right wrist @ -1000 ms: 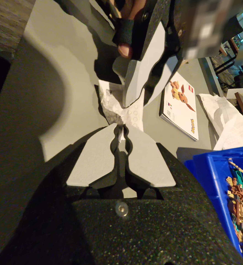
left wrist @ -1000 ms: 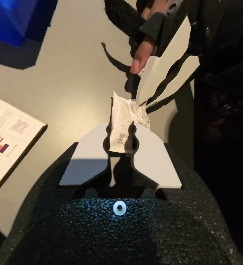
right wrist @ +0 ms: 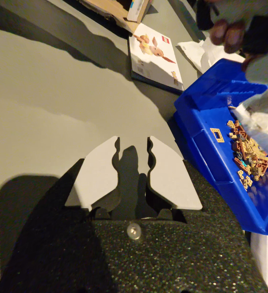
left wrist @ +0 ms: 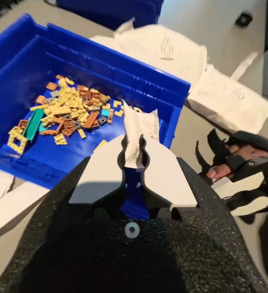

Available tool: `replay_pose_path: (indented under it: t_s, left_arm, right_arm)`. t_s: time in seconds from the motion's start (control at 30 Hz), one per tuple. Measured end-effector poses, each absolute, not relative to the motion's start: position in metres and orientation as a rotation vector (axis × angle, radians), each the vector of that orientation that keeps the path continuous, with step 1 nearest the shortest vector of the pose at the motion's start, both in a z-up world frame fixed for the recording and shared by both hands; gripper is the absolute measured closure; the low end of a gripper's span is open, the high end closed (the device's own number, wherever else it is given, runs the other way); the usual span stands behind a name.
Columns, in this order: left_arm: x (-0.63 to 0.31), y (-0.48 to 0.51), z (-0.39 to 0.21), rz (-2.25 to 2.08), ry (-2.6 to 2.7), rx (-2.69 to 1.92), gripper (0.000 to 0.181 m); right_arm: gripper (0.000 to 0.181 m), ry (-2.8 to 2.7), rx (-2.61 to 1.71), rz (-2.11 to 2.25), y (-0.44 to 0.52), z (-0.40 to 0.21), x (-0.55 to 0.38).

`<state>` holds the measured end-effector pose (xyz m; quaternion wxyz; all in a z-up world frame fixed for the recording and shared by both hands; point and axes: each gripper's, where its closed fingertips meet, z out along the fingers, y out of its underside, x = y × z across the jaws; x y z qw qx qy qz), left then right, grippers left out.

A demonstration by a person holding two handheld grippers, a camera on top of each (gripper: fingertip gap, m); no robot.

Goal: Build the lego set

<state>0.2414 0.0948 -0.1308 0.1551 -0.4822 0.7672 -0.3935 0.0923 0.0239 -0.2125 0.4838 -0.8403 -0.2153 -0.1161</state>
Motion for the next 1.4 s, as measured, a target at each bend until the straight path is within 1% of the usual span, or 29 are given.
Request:
replay_pose_path:
  t_s: [0.2,0.3,0.4,0.53,0.57,0.63,0.7,0.73,0.8,0.83,0.97,1.07,1.13,1.23,1.27,1.33,1.37,1.4]
  left_arm:
    - [0.253,0.070,-0.158,-0.843,2.470,-1.265,0.165]
    - [0.257,0.077,-0.174,-0.633,2.528,-1.243,0.164]
    - [0.255,0.080,-0.181,-0.547,2.558,-1.223,0.142]
    - [0.257,0.081,-0.178,-0.537,2.516,-1.199,0.110]
    - [0.262,0.082,-0.171,-0.571,2.463,-1.181,0.104]
    - [0.267,0.087,-0.142,-0.694,2.281,-1.138,0.102]
    - [0.256,0.098,-0.102,-0.846,2.036,-1.115,0.103]
    - [0.241,0.108,-0.085,-0.904,1.916,-1.114,0.107]
    - [0.197,0.144,-0.073,-0.896,1.709,-1.169,0.120]
    - [0.170,0.170,-0.076,-0.820,1.622,-1.212,0.122]
    - [0.039,0.278,-0.100,-0.394,1.374,-1.411,0.122]
    - [-0.042,0.317,-0.113,-0.218,1.290,-1.545,0.122]
    - [-0.082,0.338,-0.128,-0.053,1.289,-1.604,0.123]
    - [-0.113,0.355,-0.158,0.120,1.353,-1.707,0.126]
    - [-0.117,0.362,-0.166,0.166,1.355,-1.729,0.130]
    - [-0.123,0.378,-0.176,0.270,1.331,-1.748,0.144]
    - [-0.126,0.387,-0.177,0.313,1.312,-1.743,0.148]
    - [-0.126,0.394,-0.177,0.341,1.295,-1.734,0.147]
  right_arm:
    - [0.151,-0.543,-2.052,-0.267,0.024,-0.214,0.090]
    - [0.150,-0.537,-2.043,-0.253,0.024,-0.212,0.090]
    - [0.150,-0.535,-2.042,-0.244,0.024,-0.212,0.090]
    - [0.150,-0.553,-2.053,-0.255,0.024,-0.215,0.089]
    - [0.149,-0.558,-2.055,-0.260,0.024,-0.215,0.089]
    - [0.150,-0.562,-2.056,-0.268,0.023,-0.216,0.089]
    - [0.149,-0.563,-2.054,-0.272,0.023,-0.215,0.089]
    - [0.149,-0.563,-2.054,-0.273,0.023,-0.216,0.089]
    - [0.149,-0.564,-2.060,-0.271,0.023,-0.216,0.089]
    - [0.149,-0.565,-2.064,-0.270,0.023,-0.217,0.089]
    - [0.151,-0.586,-2.072,-0.258,0.025,-0.219,0.087]
    - [0.154,-0.591,-2.084,-0.235,0.026,-0.220,0.086]
    - [0.153,-0.587,-2.092,-0.226,0.026,-0.221,0.087]
    - [0.154,-0.579,-2.100,-0.229,0.026,-0.221,0.087]
    - [0.154,-0.577,-2.101,-0.232,0.026,-0.221,0.088]
    - [0.155,-0.573,-2.105,-0.238,0.026,-0.221,0.088]
    - [0.155,-0.573,-2.107,-0.241,0.026,-0.221,0.088]
    - [0.155,-0.573,-2.109,-0.242,0.025,-0.222,0.088]
